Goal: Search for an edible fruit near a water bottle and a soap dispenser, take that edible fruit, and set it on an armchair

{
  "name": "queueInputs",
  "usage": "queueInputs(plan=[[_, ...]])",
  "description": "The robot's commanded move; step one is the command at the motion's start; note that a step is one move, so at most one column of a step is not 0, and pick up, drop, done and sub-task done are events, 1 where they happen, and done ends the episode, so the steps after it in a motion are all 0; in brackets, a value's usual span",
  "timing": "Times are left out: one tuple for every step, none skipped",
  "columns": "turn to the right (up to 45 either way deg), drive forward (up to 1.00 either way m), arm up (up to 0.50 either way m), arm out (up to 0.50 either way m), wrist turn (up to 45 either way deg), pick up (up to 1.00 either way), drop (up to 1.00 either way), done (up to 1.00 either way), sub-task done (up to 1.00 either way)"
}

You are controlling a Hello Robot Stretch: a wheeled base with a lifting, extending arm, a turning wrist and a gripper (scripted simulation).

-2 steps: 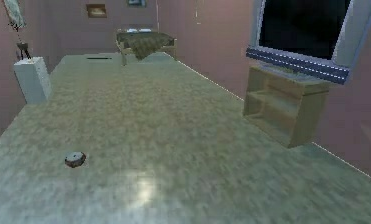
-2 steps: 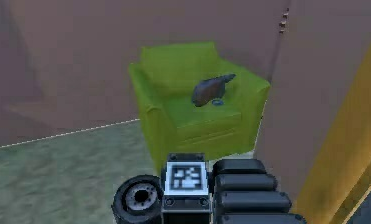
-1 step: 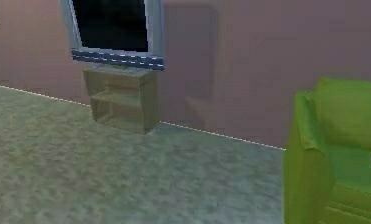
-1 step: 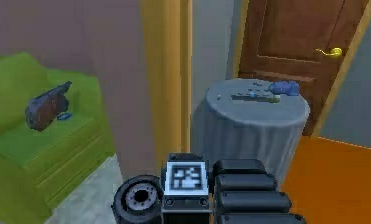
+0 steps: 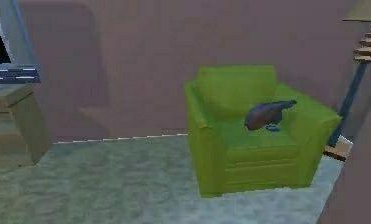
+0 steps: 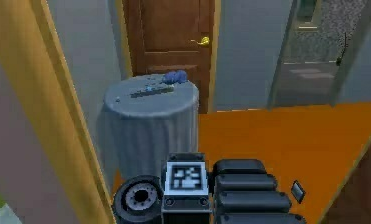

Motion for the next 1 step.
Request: queueInputs(plan=[[0.0,0.75,0.0,0.0,0.0,0.0,0.0,0.0,0.0]])
